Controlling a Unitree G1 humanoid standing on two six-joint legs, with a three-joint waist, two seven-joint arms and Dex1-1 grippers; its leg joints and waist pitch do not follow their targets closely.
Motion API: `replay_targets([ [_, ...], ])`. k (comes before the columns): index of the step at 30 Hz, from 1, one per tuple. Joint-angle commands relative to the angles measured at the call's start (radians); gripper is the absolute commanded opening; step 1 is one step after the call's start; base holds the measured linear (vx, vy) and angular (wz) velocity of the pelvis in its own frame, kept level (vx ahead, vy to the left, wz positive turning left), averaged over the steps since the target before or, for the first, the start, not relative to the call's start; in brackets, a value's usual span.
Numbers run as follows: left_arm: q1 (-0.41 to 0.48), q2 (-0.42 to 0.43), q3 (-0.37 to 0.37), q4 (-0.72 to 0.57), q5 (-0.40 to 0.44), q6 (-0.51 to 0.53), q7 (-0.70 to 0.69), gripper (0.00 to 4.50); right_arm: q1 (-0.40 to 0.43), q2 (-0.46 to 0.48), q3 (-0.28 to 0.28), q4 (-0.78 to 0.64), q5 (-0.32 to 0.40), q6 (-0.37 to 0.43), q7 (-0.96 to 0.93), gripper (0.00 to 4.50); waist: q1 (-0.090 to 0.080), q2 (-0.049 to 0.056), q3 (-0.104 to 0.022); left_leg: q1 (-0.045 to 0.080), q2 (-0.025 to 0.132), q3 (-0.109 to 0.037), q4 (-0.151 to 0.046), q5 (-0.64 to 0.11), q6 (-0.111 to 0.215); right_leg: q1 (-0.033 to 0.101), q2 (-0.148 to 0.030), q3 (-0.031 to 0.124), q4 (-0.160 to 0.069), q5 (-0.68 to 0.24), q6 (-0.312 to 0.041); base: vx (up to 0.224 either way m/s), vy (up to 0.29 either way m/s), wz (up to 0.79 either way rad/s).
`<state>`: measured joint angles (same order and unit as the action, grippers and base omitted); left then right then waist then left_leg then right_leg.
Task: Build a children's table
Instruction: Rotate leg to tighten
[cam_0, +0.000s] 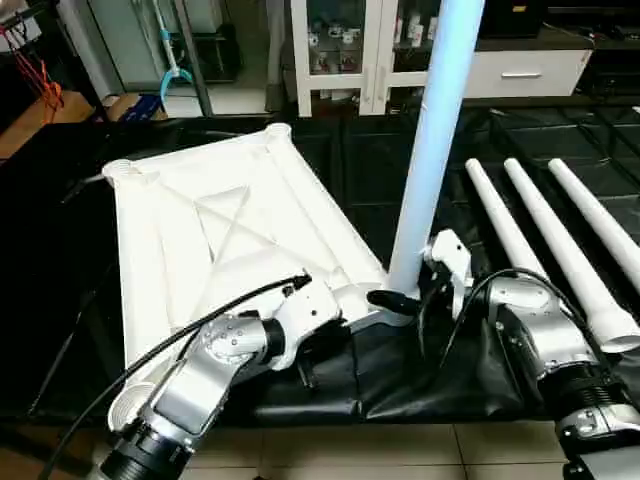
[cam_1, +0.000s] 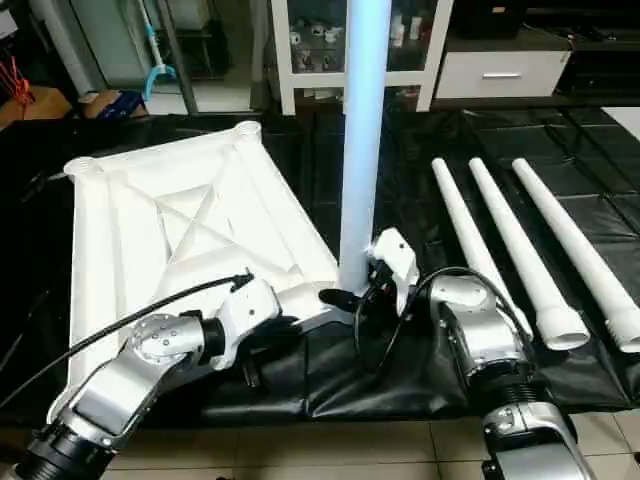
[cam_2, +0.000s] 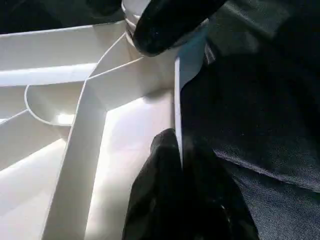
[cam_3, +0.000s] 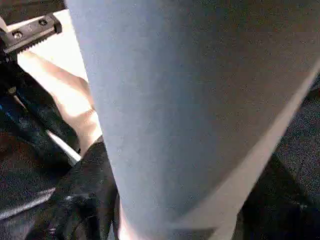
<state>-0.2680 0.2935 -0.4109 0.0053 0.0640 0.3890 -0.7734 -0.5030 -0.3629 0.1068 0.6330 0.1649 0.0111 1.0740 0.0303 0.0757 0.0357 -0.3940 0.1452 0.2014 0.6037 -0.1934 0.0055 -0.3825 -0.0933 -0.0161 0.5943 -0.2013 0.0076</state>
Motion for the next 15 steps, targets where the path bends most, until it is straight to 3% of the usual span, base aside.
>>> replay_targets([
  [1,0.029,-0.004,-0.068,0.007,-0.009,0.019,-0.042,0.00,-0.005,0.020,-0.016,0.001,0.007,0.006,-0.047,2.77,-0.002,-0.018,-0.058,0.028,0.081,-0.037,-0.074,-0.168,0.105,0.027,-0.049,0.016,-0.054,-0.052,-0.282,0.000,0.000,0.00],
  [4,0.029,-0.009,-0.064,0.011,-0.008,0.024,-0.034,0.00,-0.009,0.037,-0.021,0.017,-0.007,0.008,-0.102,2.67,-0.006,-0.018,-0.056,0.026,0.081,-0.038,-0.076,-0.182,0.101,0.027,-0.050,0.016,-0.055,-0.073,-0.281,0.000,0.000,0.00],
  [6,0.013,-0.031,-0.056,0.042,0.002,0.033,-0.003,0.00,-0.012,0.076,-0.018,0.063,-0.060,0.001,-0.248,2.63,-0.012,-0.017,-0.052,0.024,0.080,-0.038,-0.081,-0.206,0.086,0.023,-0.050,0.017,-0.059,-0.116,-0.275,0.000,0.000,0.00],
  [8,-0.012,-0.063,-0.042,0.084,0.015,0.051,0.043,0.00,-0.010,0.119,-0.021,0.083,-0.081,0.012,-0.353,2.63,-0.029,-0.017,-0.045,0.028,0.077,-0.042,-0.092,-0.315,0.024,0.019,-0.049,0.017,-0.070,-0.247,-0.248,0.000,0.000,0.00],
  [9,-0.017,-0.069,-0.039,0.093,0.017,0.055,0.052,0.00,-0.009,0.128,-0.022,0.085,-0.083,0.016,-0.368,2.63,-0.032,-0.018,-0.043,0.030,0.077,-0.044,-0.095,-0.349,0.008,0.017,-0.048,0.017,-0.073,-0.285,-0.236,0.000,0.000,0.00],
  [11,-0.051,-0.103,-0.016,0.147,0.038,0.072,0.123,0.00,-0.019,0.182,-0.040,0.110,-0.097,0.043,-0.502,2.63,-0.043,-0.015,-0.040,0.039,0.074,-0.048,-0.099,-0.441,-0.041,0.005,-0.048,0.019,-0.084,-0.381,-0.195,0.000,0.000,0.00],
  [15,-0.106,-0.156,0.032,0.230,0.057,0.092,0.233,0.00,-0.049,0.262,-0.072,0.168,-0.106,0.082,-0.708,2.62,-0.061,-0.013,-0.041,0.040,0.068,-0.057,-0.101,-0.520,-0.073,0.000,-0.048,0.015,-0.093,-0.446,-0.158,-0.041,0.006,-0.02],
])
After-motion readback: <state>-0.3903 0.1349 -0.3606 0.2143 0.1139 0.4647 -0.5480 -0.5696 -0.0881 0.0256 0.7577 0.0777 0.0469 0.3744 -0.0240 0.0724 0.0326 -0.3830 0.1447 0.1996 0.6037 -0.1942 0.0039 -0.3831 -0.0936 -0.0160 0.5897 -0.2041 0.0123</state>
